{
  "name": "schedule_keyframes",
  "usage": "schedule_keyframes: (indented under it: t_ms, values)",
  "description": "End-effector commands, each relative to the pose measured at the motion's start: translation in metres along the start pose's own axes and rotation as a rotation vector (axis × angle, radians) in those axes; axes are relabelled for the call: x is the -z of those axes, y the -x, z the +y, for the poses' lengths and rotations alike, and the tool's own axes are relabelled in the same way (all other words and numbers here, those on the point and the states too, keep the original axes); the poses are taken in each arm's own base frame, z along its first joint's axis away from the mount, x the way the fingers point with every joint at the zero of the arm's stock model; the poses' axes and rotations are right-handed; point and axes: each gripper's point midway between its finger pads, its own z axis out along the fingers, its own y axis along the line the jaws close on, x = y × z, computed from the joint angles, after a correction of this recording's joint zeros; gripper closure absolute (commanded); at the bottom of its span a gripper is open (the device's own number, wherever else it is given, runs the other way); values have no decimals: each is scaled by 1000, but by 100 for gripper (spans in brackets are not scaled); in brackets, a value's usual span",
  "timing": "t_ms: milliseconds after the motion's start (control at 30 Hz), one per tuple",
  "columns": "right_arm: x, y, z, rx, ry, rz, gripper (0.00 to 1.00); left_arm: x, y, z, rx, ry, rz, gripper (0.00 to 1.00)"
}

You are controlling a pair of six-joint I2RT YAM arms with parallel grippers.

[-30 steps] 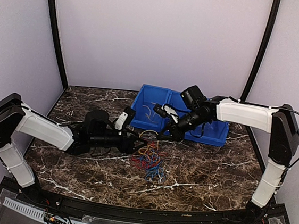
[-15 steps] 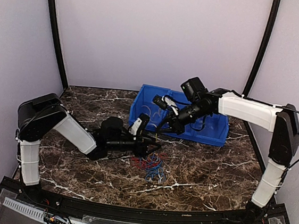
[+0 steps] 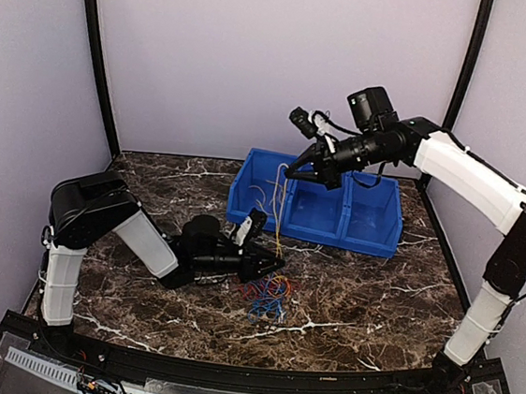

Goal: Untangle the cables

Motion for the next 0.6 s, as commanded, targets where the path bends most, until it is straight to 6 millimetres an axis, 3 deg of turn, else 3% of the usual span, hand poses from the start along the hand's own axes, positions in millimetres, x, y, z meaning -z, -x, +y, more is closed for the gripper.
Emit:
schedule_keyframes:
  t_ms: [0,100,300,567]
  values:
    - [65,73,1,137,-104,-170,100,5,-11,-5,17,-21,7,80]
    - [87,92,0,177,-147,-214,100,5,-14,-3,27,-18,11,80]
    - [116,108,-3,203,-195,-266,100,5,-18,0,44,-3,28,82]
    - [101,82,1,143,-129,-250,100,8,-4,-8,52,-16,7,82]
